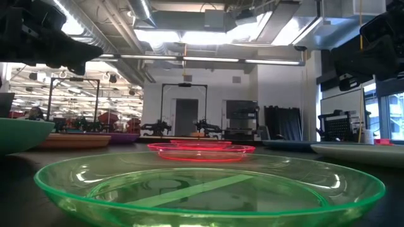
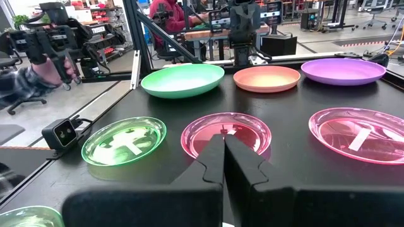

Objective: Stack plastic plates
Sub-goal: Stack the large blue plate on top of white plate

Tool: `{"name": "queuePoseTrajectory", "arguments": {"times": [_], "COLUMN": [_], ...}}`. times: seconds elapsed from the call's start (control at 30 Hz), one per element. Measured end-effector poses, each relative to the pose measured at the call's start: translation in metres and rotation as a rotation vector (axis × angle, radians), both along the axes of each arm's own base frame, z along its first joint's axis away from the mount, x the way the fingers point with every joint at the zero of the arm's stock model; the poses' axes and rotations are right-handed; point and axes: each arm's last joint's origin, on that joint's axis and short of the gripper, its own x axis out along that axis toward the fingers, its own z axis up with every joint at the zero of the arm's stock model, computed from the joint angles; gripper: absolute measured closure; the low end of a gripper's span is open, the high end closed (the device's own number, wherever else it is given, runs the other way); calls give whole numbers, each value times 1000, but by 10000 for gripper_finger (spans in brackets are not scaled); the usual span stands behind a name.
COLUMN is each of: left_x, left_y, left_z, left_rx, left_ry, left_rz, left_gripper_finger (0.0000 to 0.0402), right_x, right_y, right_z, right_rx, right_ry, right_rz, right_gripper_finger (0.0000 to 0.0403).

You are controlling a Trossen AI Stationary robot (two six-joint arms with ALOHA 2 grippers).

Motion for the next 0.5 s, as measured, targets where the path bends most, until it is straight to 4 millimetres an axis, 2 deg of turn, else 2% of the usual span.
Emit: {"name": "queuePoseTrajectory", "arguments": {"times": [0.13, 0.37, 0.5], "left_x": [0, -6, -8], "left_y": [0, 1, 1], "left_z": [4, 29, 35], "left_rx": [1, -20, 21], "left_ry": [-40, -304, -365], "left_rz": [1, 14, 51], "left_gripper_finger": [399, 399, 399], "right_x": [0, 0, 0], "right_y": [0, 0, -1], "right_z": [0, 0, 0], "right_rx": [0, 0, 19], "right_ry": [1, -1, -2], "right_rz": [0, -1, -34], "right_gripper_finger": [400, 400, 400]}}
